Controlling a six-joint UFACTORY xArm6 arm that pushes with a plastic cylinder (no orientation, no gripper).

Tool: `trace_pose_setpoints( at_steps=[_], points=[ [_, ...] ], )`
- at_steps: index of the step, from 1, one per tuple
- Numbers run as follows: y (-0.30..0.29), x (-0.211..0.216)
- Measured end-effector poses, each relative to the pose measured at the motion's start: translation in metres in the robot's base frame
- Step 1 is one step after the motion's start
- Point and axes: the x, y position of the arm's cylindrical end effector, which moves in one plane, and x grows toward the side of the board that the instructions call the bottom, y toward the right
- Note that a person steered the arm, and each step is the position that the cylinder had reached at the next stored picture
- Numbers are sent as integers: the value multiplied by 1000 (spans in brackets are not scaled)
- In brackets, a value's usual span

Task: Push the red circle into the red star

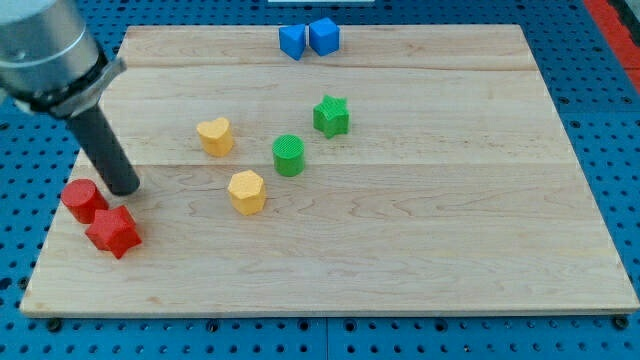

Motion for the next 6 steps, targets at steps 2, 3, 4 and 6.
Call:
trace_pose_setpoints(
  at_steps=[2, 3, 4, 6],
  points=[
    [-61, 21],
    [-25, 33],
    [-25, 33],
    [-2, 33]
  ],
)
